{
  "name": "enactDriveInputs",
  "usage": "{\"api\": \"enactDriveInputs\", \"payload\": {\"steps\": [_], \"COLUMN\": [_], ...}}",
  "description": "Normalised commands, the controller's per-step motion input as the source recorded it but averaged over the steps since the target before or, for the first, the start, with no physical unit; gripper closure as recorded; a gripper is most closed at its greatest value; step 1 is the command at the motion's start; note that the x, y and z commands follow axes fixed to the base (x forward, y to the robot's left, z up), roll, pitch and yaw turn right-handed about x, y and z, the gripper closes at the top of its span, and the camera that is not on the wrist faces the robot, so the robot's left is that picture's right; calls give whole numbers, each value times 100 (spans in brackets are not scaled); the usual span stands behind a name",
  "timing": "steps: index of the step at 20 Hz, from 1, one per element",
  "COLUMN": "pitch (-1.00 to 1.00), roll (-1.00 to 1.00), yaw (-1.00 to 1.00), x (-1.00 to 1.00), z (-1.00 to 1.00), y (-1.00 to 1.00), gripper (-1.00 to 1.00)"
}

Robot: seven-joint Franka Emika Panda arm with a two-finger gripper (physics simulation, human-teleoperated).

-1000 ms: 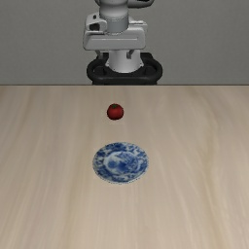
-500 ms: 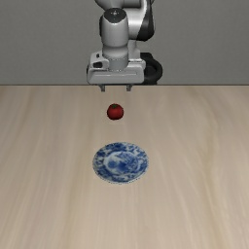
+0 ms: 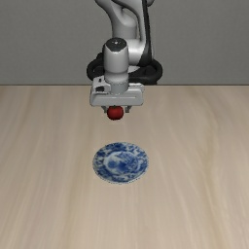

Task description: Pick the tomato and place it on the plate

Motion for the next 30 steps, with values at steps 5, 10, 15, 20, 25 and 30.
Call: {"api": "enactDriveInputs", "payload": {"steps": [5, 10, 15, 20, 25, 30], "pitch": [0, 0, 0, 0, 0, 0], "roll": [0, 0, 0, 0, 0, 0], "yaw": [0, 0, 0, 0, 0, 0], "x": [0, 0, 0, 40, 100, 100], "z": [0, 20, 100, 60, 0, 0], "y": [0, 0, 0, 0, 0, 0], "gripper": [100, 100, 100, 100, 100, 100]}}
